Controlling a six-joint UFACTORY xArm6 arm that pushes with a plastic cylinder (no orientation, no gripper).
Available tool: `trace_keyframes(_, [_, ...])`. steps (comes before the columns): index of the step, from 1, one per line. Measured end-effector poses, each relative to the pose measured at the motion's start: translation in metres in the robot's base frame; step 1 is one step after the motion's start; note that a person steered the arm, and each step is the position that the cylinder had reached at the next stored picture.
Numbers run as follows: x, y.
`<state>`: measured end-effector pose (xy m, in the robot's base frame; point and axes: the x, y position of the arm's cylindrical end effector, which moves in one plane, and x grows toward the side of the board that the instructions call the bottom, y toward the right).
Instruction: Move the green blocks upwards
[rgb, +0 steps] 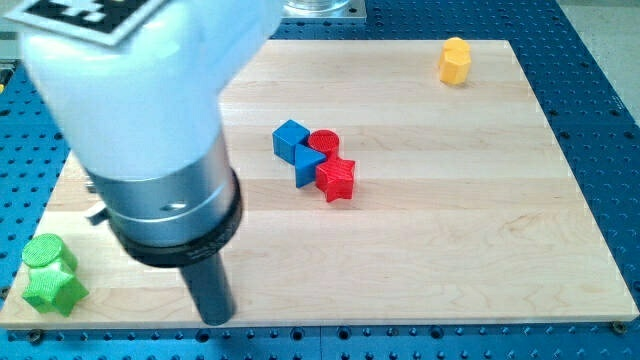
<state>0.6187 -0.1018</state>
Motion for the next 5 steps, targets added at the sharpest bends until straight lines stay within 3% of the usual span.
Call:
trace_keyframes(3, [-0.001, -0.145])
trace_keyframes(5, [-0.001, -0.167])
